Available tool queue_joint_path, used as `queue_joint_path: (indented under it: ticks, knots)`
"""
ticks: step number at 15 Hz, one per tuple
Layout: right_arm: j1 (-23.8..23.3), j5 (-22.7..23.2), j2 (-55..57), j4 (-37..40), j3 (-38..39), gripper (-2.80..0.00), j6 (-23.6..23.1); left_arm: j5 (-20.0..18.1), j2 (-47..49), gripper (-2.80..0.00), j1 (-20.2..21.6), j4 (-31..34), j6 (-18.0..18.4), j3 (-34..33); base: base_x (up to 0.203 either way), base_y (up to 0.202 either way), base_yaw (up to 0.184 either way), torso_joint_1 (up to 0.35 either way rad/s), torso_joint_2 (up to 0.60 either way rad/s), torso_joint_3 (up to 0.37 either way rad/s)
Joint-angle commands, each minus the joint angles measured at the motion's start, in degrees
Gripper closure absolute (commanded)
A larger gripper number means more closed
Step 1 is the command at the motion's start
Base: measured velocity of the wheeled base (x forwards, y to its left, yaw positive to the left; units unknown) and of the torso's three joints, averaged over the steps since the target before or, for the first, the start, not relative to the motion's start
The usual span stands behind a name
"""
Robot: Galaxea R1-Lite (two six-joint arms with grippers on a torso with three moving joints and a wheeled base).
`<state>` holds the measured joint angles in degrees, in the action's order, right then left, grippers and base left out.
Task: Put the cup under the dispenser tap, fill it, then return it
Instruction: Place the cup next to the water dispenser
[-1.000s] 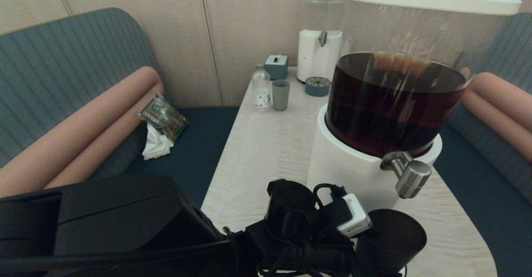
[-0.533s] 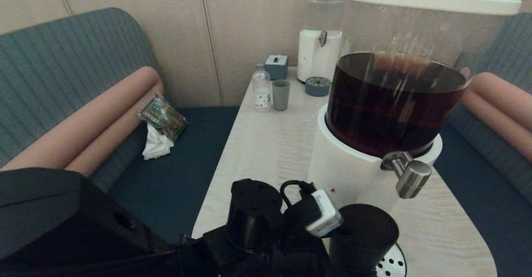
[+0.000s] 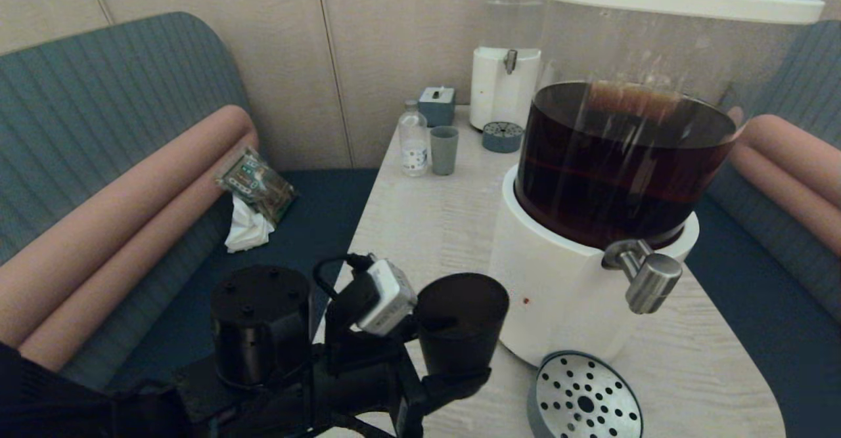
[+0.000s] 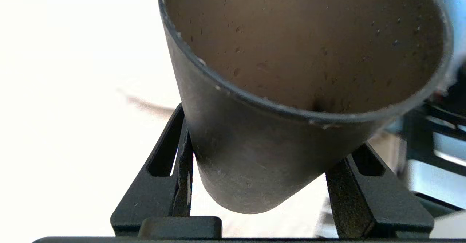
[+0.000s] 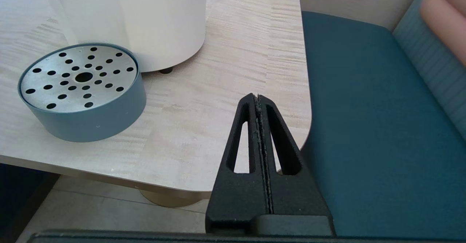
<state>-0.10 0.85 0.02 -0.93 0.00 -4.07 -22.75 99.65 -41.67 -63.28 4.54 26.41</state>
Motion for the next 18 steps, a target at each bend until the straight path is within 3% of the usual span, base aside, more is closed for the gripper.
queue_joint_path:
  ticks: [1,5,7,10,18]
  knots:
    - [0.01,0.03,-0.29,-0.03,0.42,0.00,-0.06,0.00,-3.36,0.00,3.69,-0.42,-0.07,-0.95,0.000,0.000,0.000,0.000,0.00,0.000]
    - [0.01,0.03,-0.38,-0.03,0.44,0.00,-0.06,0.05,-1.25,0.00,13.44,-2.58,-0.99,1.50,0.000,0.000,0.000,0.000,0.00,0.000]
    - [0.01,0.03,-0.29,-0.03,0.36,0.00,-0.06,0.00,3.40,0.00,16.34,-5.85,-1.86,4.80,0.000,0.000,0.000,0.000,0.00,0.000]
    - [0.01,0.03,-0.29,-0.03,0.35,0.00,-0.06,0.03,11.33,0.00,18.52,-9.62,-3.77,11.23,0.000,0.000,0.000,0.000,0.00,0.000]
    - [0.01,0.03,-0.29,-0.03,0.43,0.00,-0.06,0.03,31.00,0.00,22.52,-13.78,-4.04,29.13,0.000,0.000,0.000,0.000,0.00,0.000]
